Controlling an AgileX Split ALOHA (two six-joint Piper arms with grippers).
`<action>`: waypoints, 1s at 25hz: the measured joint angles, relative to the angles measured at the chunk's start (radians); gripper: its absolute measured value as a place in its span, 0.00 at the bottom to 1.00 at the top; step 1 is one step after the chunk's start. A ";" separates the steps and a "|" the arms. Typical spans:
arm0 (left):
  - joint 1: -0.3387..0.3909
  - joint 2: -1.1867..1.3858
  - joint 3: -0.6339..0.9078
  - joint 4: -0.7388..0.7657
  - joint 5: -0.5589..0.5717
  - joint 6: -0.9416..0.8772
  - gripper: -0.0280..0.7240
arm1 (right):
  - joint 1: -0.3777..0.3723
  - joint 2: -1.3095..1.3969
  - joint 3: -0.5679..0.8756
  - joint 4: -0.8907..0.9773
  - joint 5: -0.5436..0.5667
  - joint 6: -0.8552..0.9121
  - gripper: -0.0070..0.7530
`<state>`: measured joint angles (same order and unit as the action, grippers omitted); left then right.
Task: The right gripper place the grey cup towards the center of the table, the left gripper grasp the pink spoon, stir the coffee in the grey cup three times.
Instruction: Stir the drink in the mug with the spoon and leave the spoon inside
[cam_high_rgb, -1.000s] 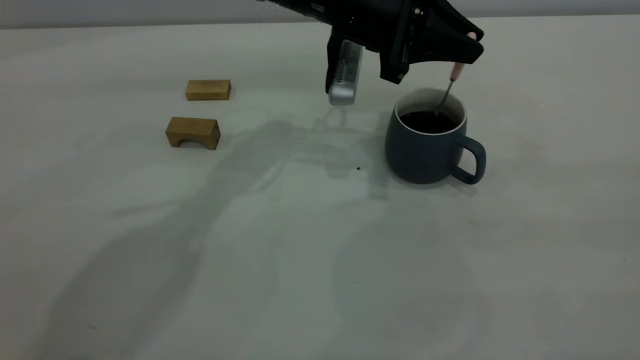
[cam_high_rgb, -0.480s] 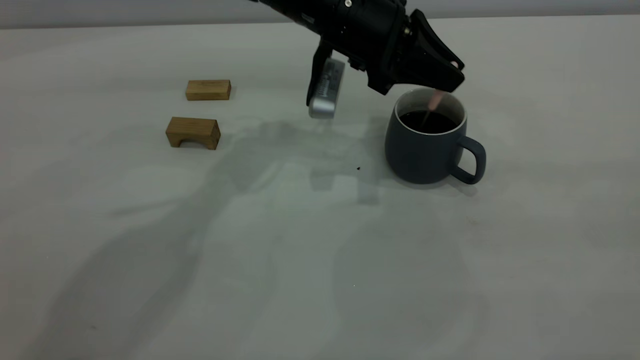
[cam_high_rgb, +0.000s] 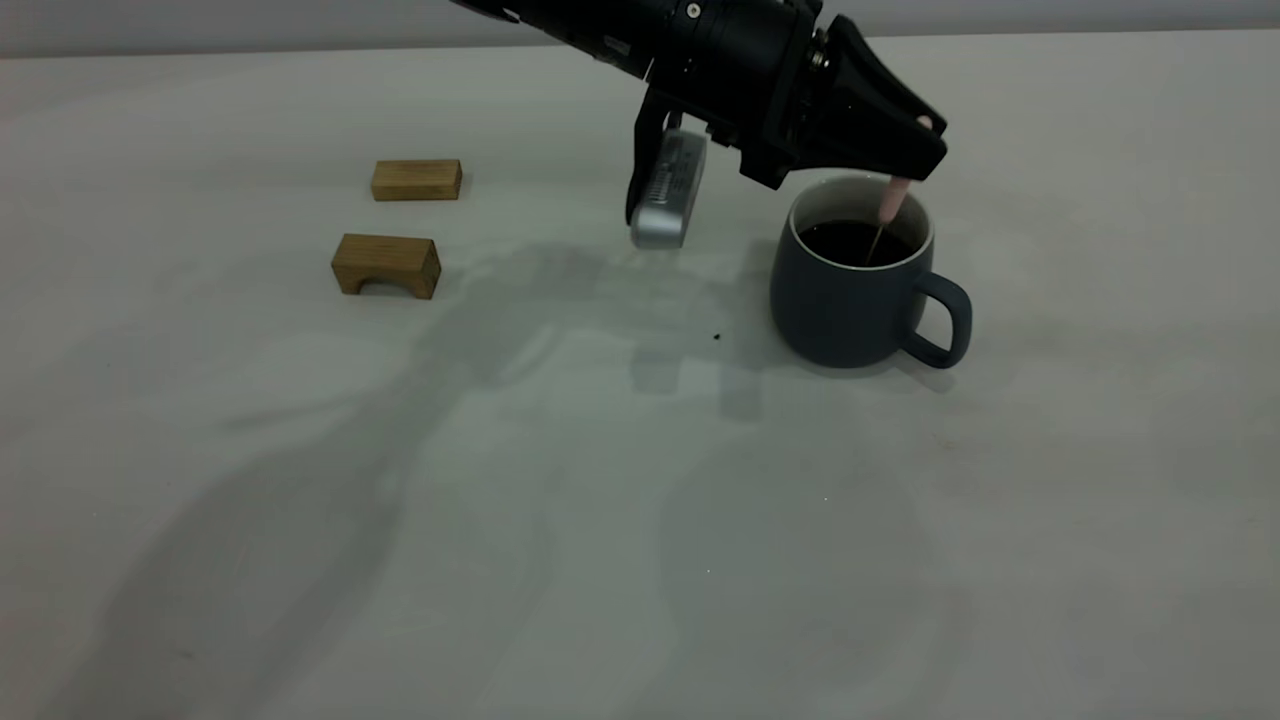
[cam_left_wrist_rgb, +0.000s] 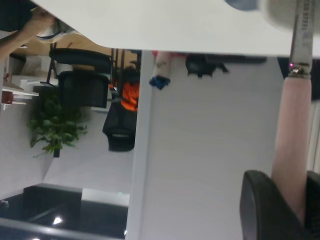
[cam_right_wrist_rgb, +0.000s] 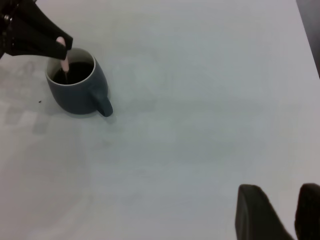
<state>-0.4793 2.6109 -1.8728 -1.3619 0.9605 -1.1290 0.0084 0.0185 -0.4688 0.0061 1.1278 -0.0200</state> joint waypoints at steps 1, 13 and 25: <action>0.000 -0.005 0.000 0.027 -0.007 -0.026 0.27 | 0.000 0.000 0.000 0.000 0.000 0.000 0.32; 0.001 -0.037 -0.040 0.128 -0.052 0.133 0.27 | 0.000 0.000 0.000 0.000 0.000 0.000 0.32; 0.009 -0.018 -0.040 0.121 0.121 0.107 0.27 | 0.000 0.000 0.000 0.000 0.000 0.000 0.32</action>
<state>-0.4700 2.5931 -1.9126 -1.2408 1.0817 -1.0221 0.0084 0.0185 -0.4688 0.0061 1.1278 -0.0200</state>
